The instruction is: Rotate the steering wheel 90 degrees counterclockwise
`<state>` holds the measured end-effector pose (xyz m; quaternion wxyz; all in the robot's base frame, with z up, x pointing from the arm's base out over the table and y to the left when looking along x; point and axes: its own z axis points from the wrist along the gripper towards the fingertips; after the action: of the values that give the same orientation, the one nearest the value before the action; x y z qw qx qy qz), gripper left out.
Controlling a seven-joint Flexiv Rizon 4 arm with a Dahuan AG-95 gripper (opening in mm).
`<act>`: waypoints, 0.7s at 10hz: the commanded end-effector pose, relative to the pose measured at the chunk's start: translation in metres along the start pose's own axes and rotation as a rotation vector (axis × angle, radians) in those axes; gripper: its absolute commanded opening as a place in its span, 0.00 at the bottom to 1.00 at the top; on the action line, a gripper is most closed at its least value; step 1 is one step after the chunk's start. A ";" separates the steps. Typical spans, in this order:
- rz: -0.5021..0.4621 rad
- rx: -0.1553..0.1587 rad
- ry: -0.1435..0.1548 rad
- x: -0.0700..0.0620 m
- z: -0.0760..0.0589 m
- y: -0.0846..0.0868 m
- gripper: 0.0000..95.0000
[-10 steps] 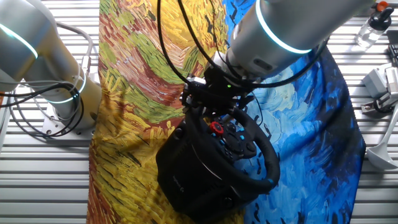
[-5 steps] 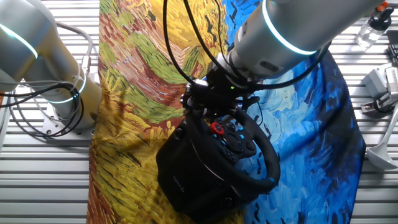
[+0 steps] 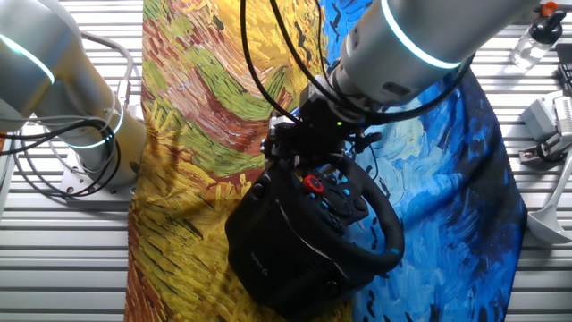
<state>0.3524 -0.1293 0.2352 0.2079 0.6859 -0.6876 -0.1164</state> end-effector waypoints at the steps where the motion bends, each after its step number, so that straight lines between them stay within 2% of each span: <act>1: -0.075 0.008 0.009 0.013 -0.003 0.002 0.00; 4: -0.144 0.008 0.013 0.025 -0.004 0.004 0.00; 7: -0.147 0.018 0.004 0.027 -0.004 0.004 0.00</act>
<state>0.3528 -0.1541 0.2438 0.1929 0.7381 -0.6344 -0.1246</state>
